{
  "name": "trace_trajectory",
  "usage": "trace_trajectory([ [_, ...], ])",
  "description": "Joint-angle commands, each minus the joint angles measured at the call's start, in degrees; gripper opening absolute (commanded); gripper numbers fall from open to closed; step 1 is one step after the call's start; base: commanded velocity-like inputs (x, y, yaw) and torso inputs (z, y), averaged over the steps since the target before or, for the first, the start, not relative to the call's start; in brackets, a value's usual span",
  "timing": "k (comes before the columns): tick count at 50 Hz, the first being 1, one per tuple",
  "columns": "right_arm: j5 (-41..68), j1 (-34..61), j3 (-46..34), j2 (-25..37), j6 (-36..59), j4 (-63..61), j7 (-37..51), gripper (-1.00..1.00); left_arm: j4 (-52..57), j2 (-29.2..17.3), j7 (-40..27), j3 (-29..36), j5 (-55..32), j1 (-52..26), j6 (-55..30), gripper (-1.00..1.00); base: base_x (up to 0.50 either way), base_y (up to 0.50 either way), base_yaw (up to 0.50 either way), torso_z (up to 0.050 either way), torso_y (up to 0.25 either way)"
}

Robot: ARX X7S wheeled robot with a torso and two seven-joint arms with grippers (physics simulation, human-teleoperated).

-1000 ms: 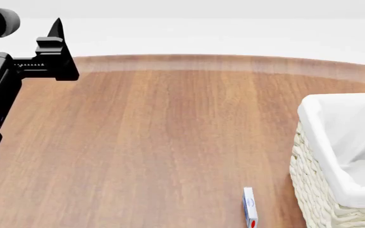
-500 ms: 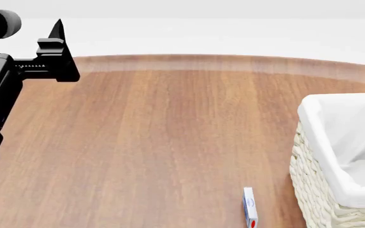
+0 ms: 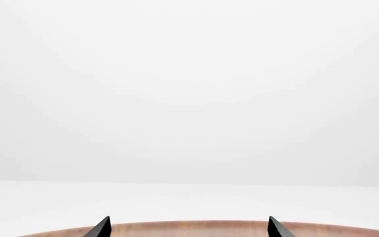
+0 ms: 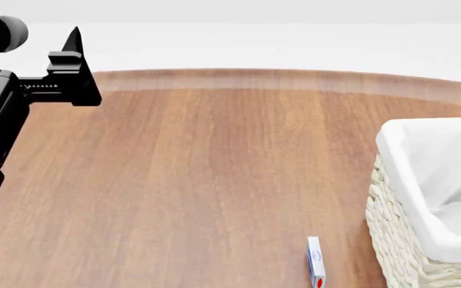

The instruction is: Pick up the alphabet soup and the cream cheese box, and put them in the basket.

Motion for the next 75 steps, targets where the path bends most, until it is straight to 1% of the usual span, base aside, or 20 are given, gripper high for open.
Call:
trace_trajectory([
  [1,-4.04,1.37,-2.57,-0.61,-0.76,2.26,-4.04,1.00,0.16,-0.20,-0.17,0.29,-0.22,0.33,0.24,1.00,0.00,0.00,0.00,0.000,0.000],
  [3,-4.84,1.47,-3.26,-0.49,-0.69,2.10,-3.95,1.00,0.04,-0.17,-0.21,0.31,-0.26,0.27,0.29,1.00,0.00,0.00,0.00,0.000,0.000],
  [4,-4.69,1.56,-3.51,-0.35,-0.48,1.98,-3.78,-1.00,0.02,-0.17,-0.22,0.34,-0.28,0.26,0.30,1.00,0.00,0.00,0.00,0.000,0.000],
  [24,-2.71,2.73,-3.16,0.77,-0.64,-0.20,-1.75,-1.00,-0.13,-0.58,-0.53,0.52,-0.84,0.23,0.43,1.00,0.00,0.00,0.00,-0.001,0.000],
  [28,5.94,5.92,-1.95,4.91,-0.33,-5.08,6.26,-1.00,-0.11,-0.52,-0.74,0.65,-0.98,0.03,0.27,1.00,0.00,0.00,0.00,0.000,0.000],
  [29,11.31,7.60,-2.19,7.67,-1.00,-6.53,10.81,-1.00,0.26,-0.50,-0.86,0.60,-1.21,0.05,-0.02,1.00,0.00,0.00,0.00,0.000,0.000],
  [31,13.34,8.29,-2.49,8.91,-1.43,-7.21,12.89,-1.00,0.42,-0.53,-0.94,0.57,-1.39,0.04,-0.16,1.00,0.00,0.00,0.00,0.000,0.000],
  [34,21.24,12.66,-5.49,14.89,-3.86,-9.49,20.04,-1.00,0.01,-0.55,-0.81,0.51,-1.60,-0.28,-0.15,1.00,0.00,0.00,0.00,0.000,0.000],
  [39,28.49,19.34,-10.41,22.41,-7.94,-11.24,26.00,-1.00,-0.27,-0.71,-0.80,0.40,-1.75,-0.28,0.09,1.00,0.00,0.00,0.00,0.000,0.000],
  [43,31.28,23.76,-14.48,26.24,-10.28,-11.54,27.81,-1.00,-0.40,-0.82,-0.83,0.32,-1.90,-0.20,0.25,1.00,0.00,0.00,0.00,0.000,0.000],
  [58,28.45,28.36,-18.57,28.44,-11.14,-11.34,25.97,-1.00,-1.19,-1.02,-0.86,0.80,-1.90,-0.02,1.09,1.00,0.00,0.00,0.00,0.000,0.000],
  [60,26.39,32.30,-21.16,30.81,-11.43,-11.94,26.20,-1.00,-1.23,-0.95,-0.95,0.88,-1.91,0.05,1.16,1.00,0.00,0.00,0.00,0.000,0.000],
  [62,25.52,38.70,-25.70,32.66,-12.61,-12.09,26.18,-1.00,-1.01,-1.01,-1.04,1.10,-1.85,0.18,1.15,1.00,0.00,0.00,0.00,0.000,0.000],
  [66,25.03,48.11,-33.58,33.97,-12.55,-11.15,25.85,-1.00,-1.01,-1.08,-1.18,1.10,-2.01,0.06,1.07,1.00,0.00,0.00,0.00,0.000,0.000],
  [67,23.29,53.85,-37.55,33.73,-11.28,-10.55,25.56,-1.00,-1.00,-1.09,-1.20,1.13,-2.04,0.05,1.07,1.00,0.00,0.00,0.00,0.000,0.000],
  [68,23.30,55.48,-38.51,33.21,-11.62,-9.92,25.79,-1.00,-1.00,-1.08,-1.23,1.15,-2.07,0.06,1.09,1.00,0.00,0.00,0.00,0.000,0.000],
  [70,18.99,62.44,-43.60,31.94,-8.28,-8.76,24.22,-1.00,-1.06,-1.01,-1.25,1.26,-2.11,0.12,1.16,1.00,0.00,0.00,0.00,0.000,0.000],
  [71,17.33,63.73,-44.37,30.80,-7.73,-8.29,22.42,-1.00,-1.06,-1.00,-1.26,1.32,-2.09,0.17,1.24,1.00,0.00,0.00,0.00,0.000,0.000],
  [72,12.61,66.25,-46.16,29.68,-5.35,-8.79,18.16,-1.00,-1.03,-1.00,-1.25,1.41,-2.11,0.25,1.25,1.00,0.00,0.00,0.00,0.000,0.000],
  [75,8.36,67.81,-48.04,26.58,-5.30,-6.54,14.89,-1.00,-1.34,-1.06,-1.20,1.63,-1.98,0.21,1.48,1.00,0.00,0.00,0.00,0.000,0.000],
])
